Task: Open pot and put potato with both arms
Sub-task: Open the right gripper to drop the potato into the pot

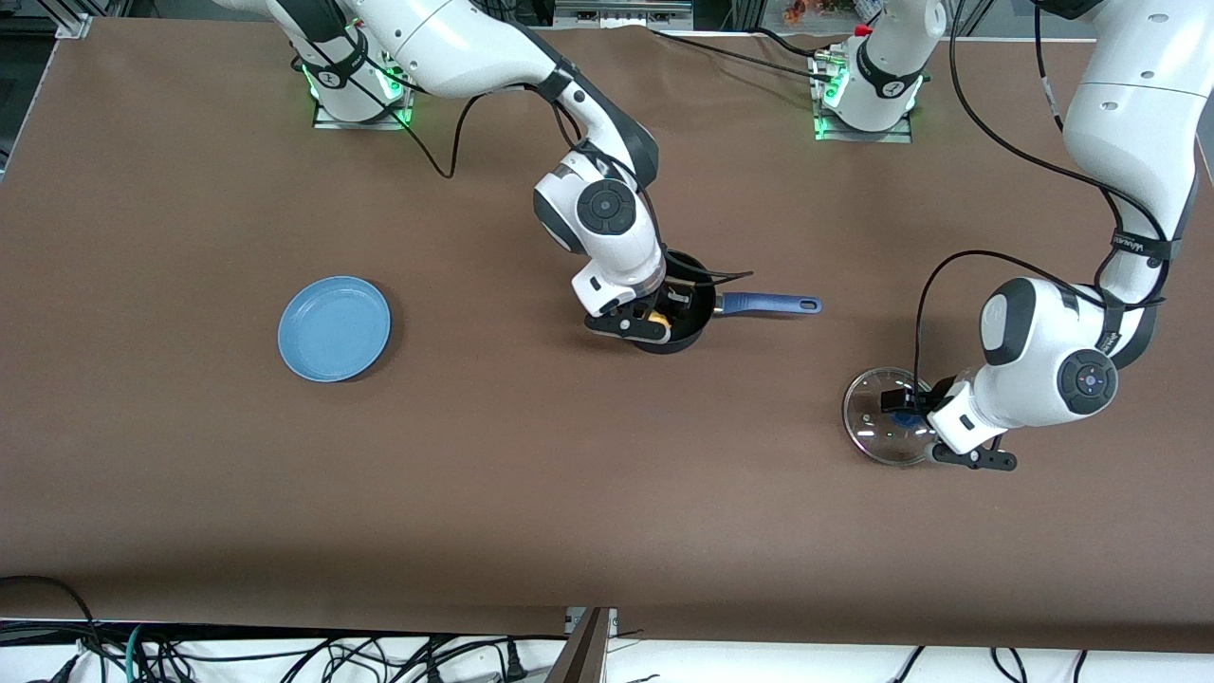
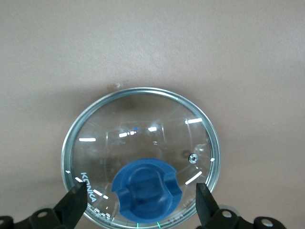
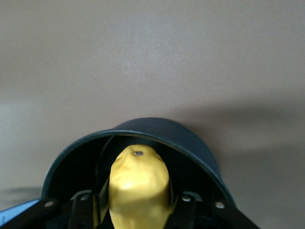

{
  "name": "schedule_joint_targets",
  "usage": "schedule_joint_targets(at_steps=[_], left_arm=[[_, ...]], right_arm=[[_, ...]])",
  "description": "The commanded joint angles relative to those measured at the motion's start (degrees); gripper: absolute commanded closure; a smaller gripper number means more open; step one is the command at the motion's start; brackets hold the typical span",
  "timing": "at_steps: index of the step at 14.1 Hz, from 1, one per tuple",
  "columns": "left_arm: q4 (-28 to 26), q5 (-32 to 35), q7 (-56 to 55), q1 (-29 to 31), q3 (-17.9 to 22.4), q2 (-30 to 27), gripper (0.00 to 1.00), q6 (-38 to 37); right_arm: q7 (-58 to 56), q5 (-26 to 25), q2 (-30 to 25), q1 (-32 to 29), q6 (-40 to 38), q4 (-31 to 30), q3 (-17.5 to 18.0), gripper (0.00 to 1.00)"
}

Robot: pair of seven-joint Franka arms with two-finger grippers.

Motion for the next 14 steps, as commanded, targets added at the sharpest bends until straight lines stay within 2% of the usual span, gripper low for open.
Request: schedule_joint_targets(at_steps=[1, 3, 5, 8, 11, 14], left_arm=[[0.71, 1.60, -0.45, 0.38, -0.33, -3.12, 0.00, -2.36], [0.80, 1.17, -0.10, 0.64, -0.51, -8.12, 0.00, -7.61], [0.89, 0.64, -0.01, 0.65, -0.77, -14.53, 0.00, -13.67], [1.15, 0.55, 1.12, 0.56, -1.38, -22.01, 0.00, -21.42], [5.88, -2.24, 2.01, 0.56, -1.56, -25.89, 0.00, -30.28], [6.42, -4.63, 2.45, -1.28, 0.62, -31.24, 0.00, -34.43]], right_arm=[[0.15, 0.52, 0.98, 0.70, -0.29, 2.06, -0.55, 0.00], [-0.37, 0.52, 0.02, 0.09, -1.16, 2.67, -0.81, 0.00], [-2.29, 0.61, -1.57, -2.01, -7.54, 5.30, -1.33, 0.00], [-13.52, 0.70, -4.20, -7.81, -21.08, 11.19, -0.98, 0.00], [-26.17, 0.44, -9.55, -14.30, -28.83, 11.29, -1.25, 0.00], [-35.16, -0.35, -13.60, -20.81, -38.93, 11.29, -1.95, 0.00]])
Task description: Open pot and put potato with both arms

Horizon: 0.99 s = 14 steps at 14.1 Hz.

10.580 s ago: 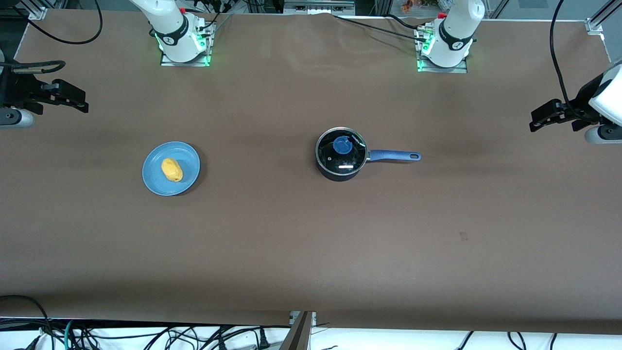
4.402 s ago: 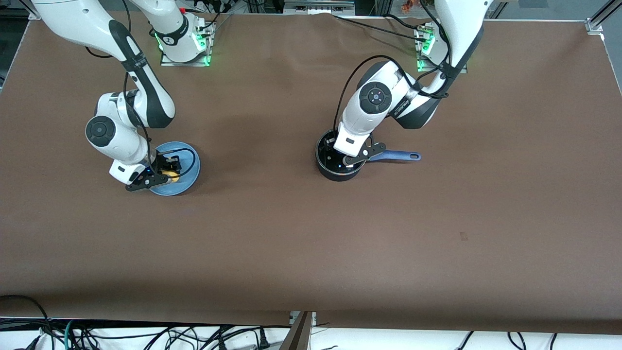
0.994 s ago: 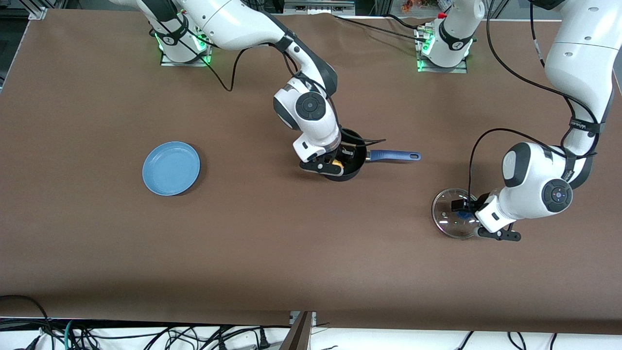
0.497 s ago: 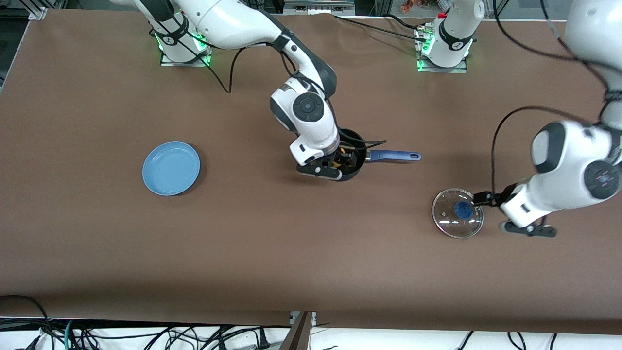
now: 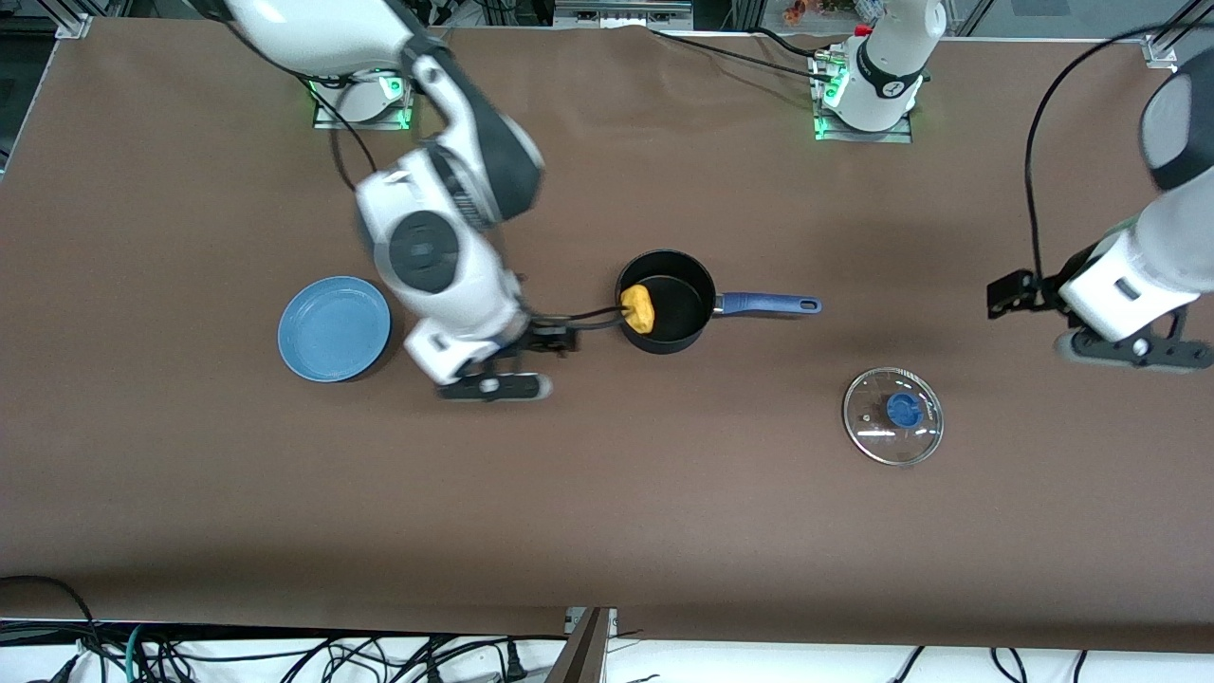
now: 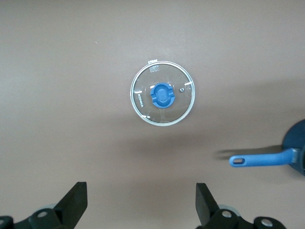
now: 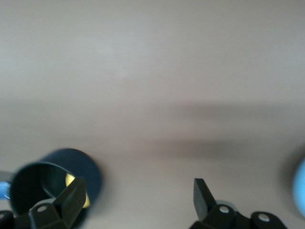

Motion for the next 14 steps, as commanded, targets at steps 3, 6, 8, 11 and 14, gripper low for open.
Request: schedule_joint_targets(at_steps=[3, 6, 8, 11, 14], left_arm=[[-1.22, -3.39, 3.63, -9.67, 11.54, -6.85, 0.00, -4.53], [-5.78, -5.95, 5.13, -10.39, 15.68, -10.10, 0.00, -3.57], [-10.61, -7.43, 5.39, -13.19, 20.76, -13.00, 0.00, -0.07], [-13.88, -8.15, 7.33, -16.81, 25.09, -14.86, 0.00, 2.50], [-15.81, -7.53, 6.80, -16.98, 25.09, -16.34, 0.00, 4.51]], right_arm=[[-16.04, -2.38, -7.55, -9.18, -10.79, -1.02, -1.75, 0.00], [-20.74, -3.52, -12.72, -14.98, -14.49, -2.42, -1.75, 0.00], [-20.31, -3.78, -17.82, -17.88, -15.91, -6.54, -1.67, 0.00], [-20.13, -4.48, -24.42, -20.62, -15.64, -12.61, -1.75, 0.00], [-21.09, -5.45, -29.60, -24.56, -16.61, -16.56, -1.75, 0.00]])
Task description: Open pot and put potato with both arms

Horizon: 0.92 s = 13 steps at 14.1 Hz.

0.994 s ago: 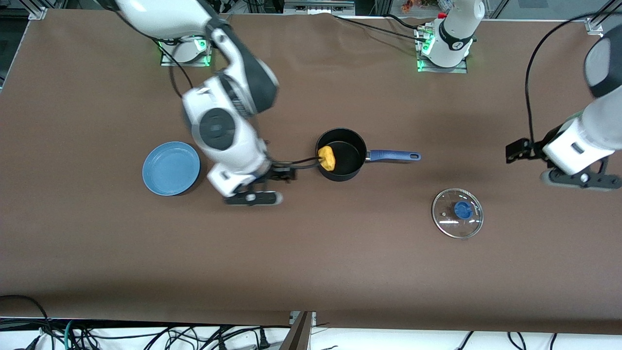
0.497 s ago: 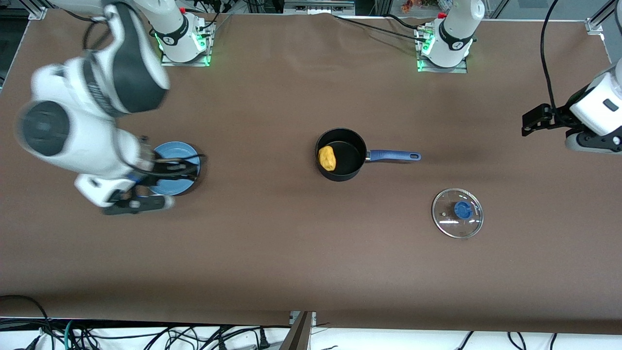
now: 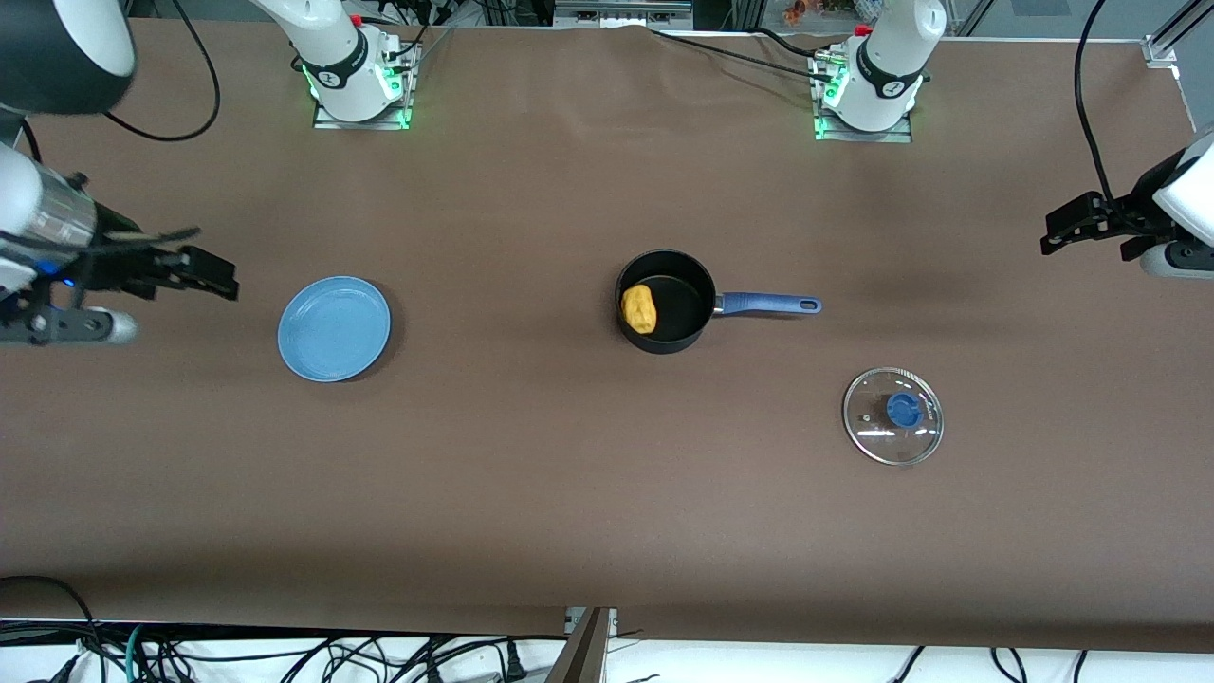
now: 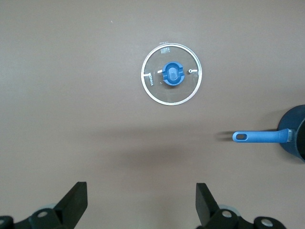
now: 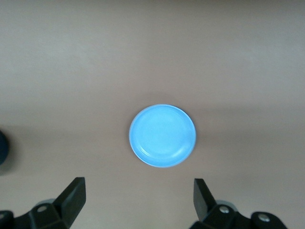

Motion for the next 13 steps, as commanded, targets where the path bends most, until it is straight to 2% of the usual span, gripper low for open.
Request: schedule_joint_targets(at_steps=[1, 5, 7, 13], left_arm=[[-4.08, -0.36, 0.71, -1.36, 1.01, -3.33, 0.00, 2.79], [-2.76, -0.36, 0.72, -1.09, 0.84, -2.54, 0.00, 2.00], [-2.76, -0.36, 0.45, -1.09, 0.75, -2.54, 0.00, 2.00], [-2.59, -0.80, -4.21, -0.65, 0.57, -2.54, 0.00, 2.53]], right_arm=[[-0.88, -0.75, -7.82, -4.33, 0.44, -6.81, 0.92, 0.00], [-1.93, -1.62, -11.62, -6.37, 0.96, -9.54, 0.83, 0.00], [-6.83, -5.21, -11.89, -6.28, 0.09, -9.80, 2.49, 0.00], [-8.71, -4.88, -10.22, -6.28, -0.70, -9.19, 2.15, 0.00]])
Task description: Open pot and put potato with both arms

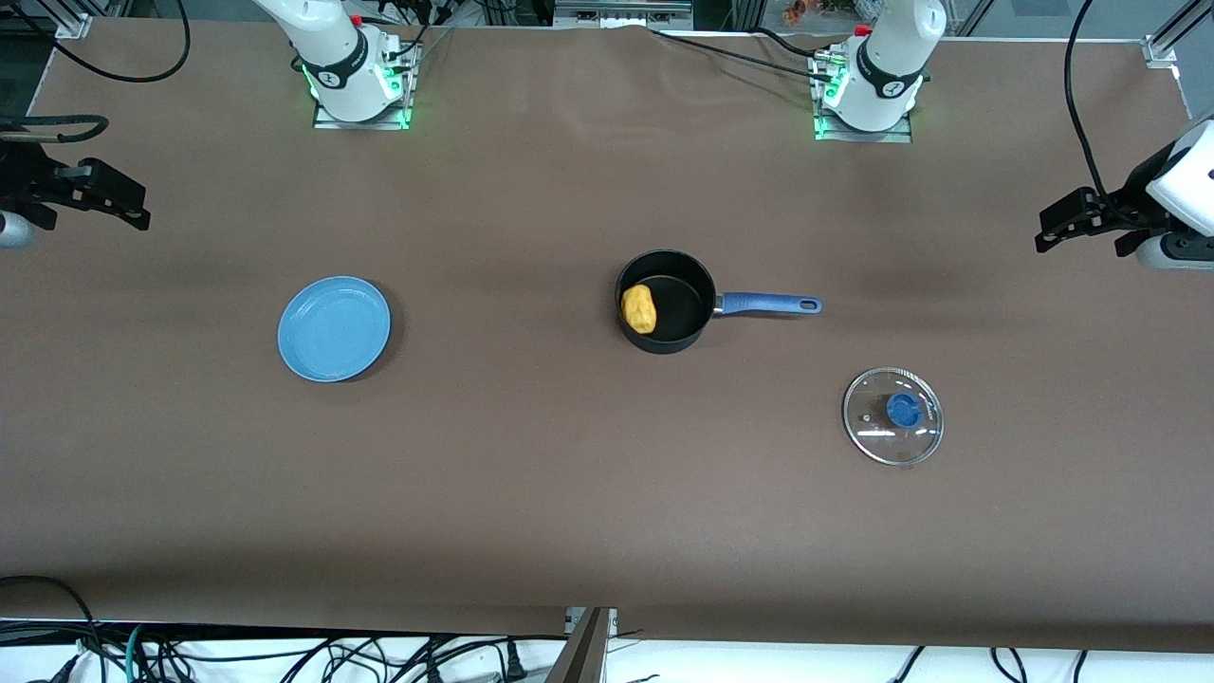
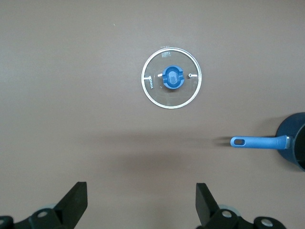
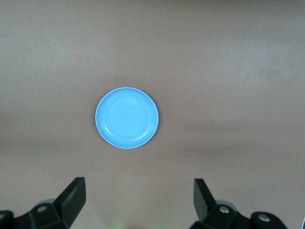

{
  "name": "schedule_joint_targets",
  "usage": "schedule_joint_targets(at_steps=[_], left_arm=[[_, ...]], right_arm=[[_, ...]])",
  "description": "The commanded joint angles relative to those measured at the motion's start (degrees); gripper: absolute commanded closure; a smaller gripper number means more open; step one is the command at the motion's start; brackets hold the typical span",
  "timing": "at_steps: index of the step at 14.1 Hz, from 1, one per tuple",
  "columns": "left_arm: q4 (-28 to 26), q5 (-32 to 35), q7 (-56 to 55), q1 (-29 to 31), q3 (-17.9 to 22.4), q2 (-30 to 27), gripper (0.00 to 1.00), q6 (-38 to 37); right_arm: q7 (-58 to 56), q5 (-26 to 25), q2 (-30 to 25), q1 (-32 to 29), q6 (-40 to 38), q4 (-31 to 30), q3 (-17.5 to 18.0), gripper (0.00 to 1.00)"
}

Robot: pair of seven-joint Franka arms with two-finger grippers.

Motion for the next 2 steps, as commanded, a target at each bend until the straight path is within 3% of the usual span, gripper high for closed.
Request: schedule_joint_targets(at_steps=[1, 2], left_arm=[[-0.60, -0.98, -1.19, -0.08, 0.62, -0.98, 0.00, 1.20], [-0.08, -0.89, -0.93, -0.08, 0.62, -0.90, 0.00, 1.29]], right_arm=[[-0.87, -0.38, 0.08, -0.41, -0.46, -0.31, 0.13, 0.00], [-0.96, -0.38, 0.08, -0.41, -0.54, -0.31, 0.13, 0.00]])
